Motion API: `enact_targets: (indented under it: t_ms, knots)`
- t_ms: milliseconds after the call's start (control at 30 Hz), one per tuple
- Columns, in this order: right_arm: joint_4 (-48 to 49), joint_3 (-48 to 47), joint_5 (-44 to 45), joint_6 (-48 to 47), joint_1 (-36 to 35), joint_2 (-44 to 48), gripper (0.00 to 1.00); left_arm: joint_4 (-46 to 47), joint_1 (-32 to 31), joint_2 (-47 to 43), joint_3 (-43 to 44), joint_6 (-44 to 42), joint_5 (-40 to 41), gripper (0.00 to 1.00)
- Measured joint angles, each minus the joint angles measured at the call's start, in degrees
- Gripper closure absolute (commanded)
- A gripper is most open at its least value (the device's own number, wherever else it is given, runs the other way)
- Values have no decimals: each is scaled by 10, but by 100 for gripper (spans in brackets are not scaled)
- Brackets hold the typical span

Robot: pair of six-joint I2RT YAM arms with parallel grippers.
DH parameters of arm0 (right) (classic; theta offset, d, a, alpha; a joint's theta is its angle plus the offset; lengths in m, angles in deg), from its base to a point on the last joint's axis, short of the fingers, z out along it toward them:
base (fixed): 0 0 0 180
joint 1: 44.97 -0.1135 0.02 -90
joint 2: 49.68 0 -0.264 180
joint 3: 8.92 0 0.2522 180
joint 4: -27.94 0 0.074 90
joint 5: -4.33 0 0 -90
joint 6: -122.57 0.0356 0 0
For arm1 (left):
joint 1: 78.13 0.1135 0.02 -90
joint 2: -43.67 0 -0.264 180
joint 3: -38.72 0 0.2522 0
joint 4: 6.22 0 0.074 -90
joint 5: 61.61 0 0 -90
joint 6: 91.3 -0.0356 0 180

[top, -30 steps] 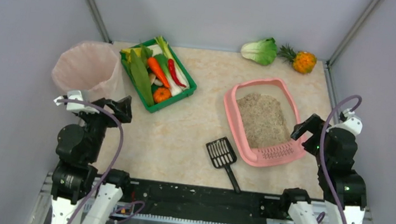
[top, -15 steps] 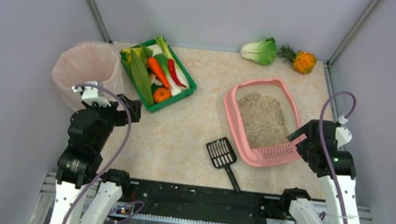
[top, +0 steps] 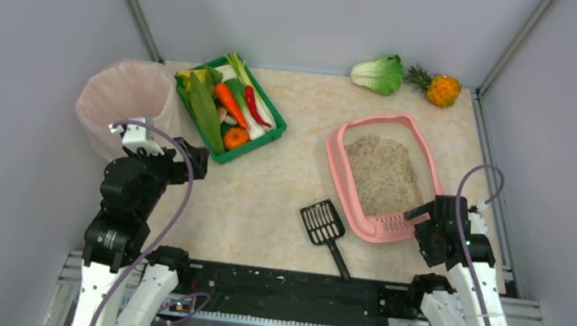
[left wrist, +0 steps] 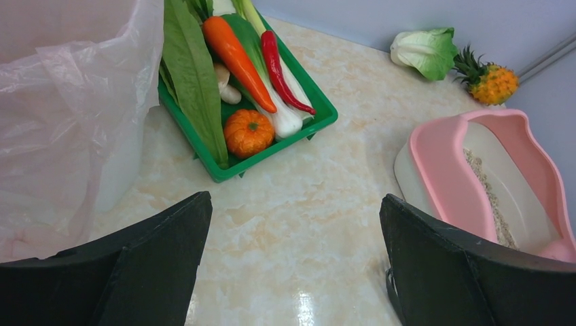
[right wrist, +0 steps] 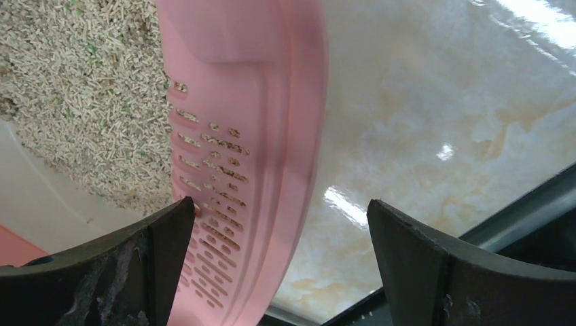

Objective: Clean the litter box

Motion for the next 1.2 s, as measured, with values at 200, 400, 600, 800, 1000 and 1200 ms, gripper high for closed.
enact_targets:
  t_ms: [200,400,600,800,1000,1200]
  knots:
    - [106,51,-48,36,1,-1,1,0,0,6,0,0,-5,1]
    - [180,73,-81,64,-3,-44,1,0,0,19,0,0,-15,1]
    - [257,65,-81,73,-29,-141,1,0,0,43,0,1,-34,1]
    - [323,29,-78,71,-43,-233,1,0,0,67,0,5,-50,1]
    - [363,-24,-76,42,-44,-295,1,5,0,83,0,18,-70,1]
    - [345,-57,-77,-21,-46,-253,1,14,0,113,-5,28,-108,1]
